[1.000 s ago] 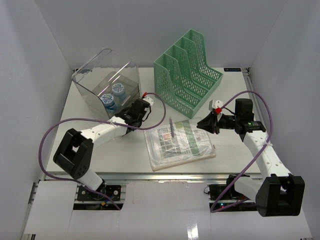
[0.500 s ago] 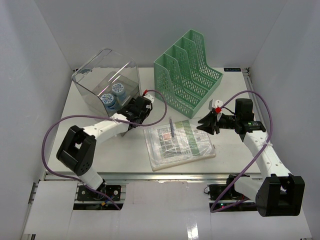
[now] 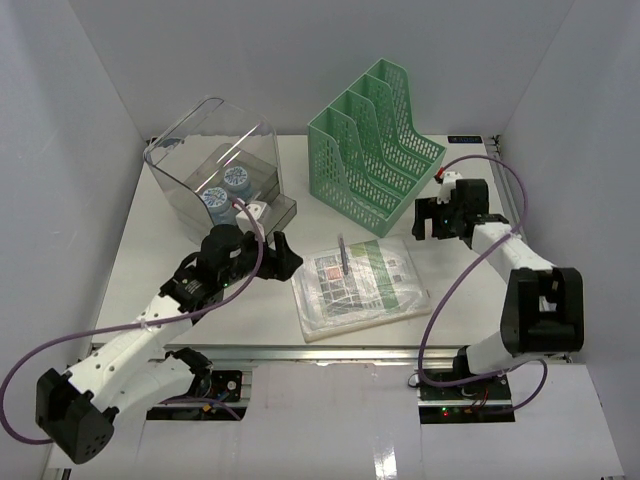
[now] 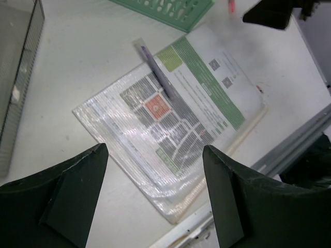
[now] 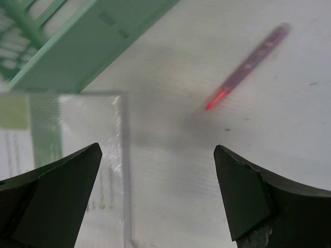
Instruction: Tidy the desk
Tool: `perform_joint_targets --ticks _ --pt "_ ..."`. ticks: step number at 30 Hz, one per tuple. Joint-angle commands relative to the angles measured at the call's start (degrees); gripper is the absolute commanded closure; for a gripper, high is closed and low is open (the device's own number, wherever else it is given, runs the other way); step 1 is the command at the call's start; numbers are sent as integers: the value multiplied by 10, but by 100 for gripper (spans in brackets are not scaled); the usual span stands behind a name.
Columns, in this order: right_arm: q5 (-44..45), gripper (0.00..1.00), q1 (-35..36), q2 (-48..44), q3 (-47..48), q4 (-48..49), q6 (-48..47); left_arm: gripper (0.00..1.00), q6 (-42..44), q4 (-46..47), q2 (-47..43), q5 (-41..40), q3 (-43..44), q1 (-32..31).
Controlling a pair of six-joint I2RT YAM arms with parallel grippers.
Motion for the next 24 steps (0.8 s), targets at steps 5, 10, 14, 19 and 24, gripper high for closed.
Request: perform_joint_targets --ticks 5,10,14,19,24 --pt "257 4 -3 143 186 -48 159 14 -116 -17 -139 24 -68 1" --pt "264 16 -3 233 266 -97 194 14 -153 -39 -208 28 -74 1" --pt "286 23 -7 257 275 -96 199 14 -165 -70 -251 19 -68 1" --pt "257 34 -24 275 268 -94 203 13 -176 -85 -282 9 -78 1" --pt "214 58 -34 300 271 -95 201 13 -191 -90 -296 12 -91 1"
